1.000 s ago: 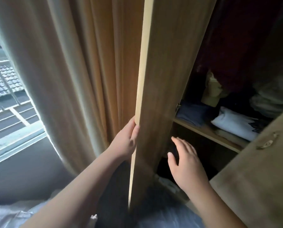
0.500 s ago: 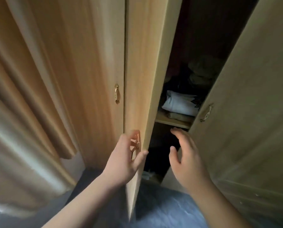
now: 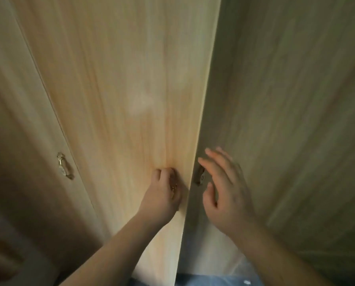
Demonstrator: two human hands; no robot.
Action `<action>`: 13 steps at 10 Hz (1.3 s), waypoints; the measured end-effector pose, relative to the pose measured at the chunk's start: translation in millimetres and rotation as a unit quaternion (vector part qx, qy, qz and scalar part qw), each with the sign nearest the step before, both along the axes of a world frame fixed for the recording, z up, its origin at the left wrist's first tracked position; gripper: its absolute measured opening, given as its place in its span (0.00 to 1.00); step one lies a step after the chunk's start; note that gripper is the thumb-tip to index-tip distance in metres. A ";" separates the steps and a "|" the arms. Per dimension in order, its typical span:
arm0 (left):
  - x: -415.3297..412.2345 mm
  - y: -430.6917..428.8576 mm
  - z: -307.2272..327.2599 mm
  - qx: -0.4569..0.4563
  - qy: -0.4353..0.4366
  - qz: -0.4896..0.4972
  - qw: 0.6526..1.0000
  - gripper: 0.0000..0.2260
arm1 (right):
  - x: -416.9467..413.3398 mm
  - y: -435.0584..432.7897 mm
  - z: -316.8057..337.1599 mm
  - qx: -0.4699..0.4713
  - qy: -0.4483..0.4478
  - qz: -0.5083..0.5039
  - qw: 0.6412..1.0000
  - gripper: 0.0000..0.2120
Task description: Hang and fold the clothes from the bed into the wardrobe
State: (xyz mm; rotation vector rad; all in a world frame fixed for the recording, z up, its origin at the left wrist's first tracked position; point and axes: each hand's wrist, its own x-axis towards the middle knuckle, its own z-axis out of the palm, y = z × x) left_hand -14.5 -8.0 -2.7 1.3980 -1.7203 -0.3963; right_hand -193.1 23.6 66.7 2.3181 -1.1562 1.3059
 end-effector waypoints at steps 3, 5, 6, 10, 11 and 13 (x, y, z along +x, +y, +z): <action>-17.0 -66.8 -0.2 0.004 -0.035 0.033 0.999 0.14 | -23.5 -132.6 8.8 -0.063 0.355 -0.065 0.931 0.33; -19.7 -87.7 -3.6 0.015 -0.053 0.049 0.997 0.17 | -27.2 -163.4 10.1 -0.089 0.379 -0.085 0.917 0.32; -18.6 -92.8 -5.4 0.015 -0.058 0.048 0.997 0.18 | -24.1 -167.5 6.8 -0.087 0.395 -0.106 0.909 0.34; -8.6 -35.5 19.9 0.115 -0.163 0.016 0.980 0.30 | -5.7 -121.6 27.1 0.039 0.406 -0.145 0.901 0.39; 0.5 6.8 34.6 0.105 -0.186 0.005 0.977 0.30 | 8.9 -88.7 37.6 0.132 0.345 -0.135 0.919 0.37; 26.9 95.4 61.5 0.063 -0.271 0.017 0.960 0.29 | 7.2 9.5 37.6 0.190 0.198 -0.158 0.948 0.31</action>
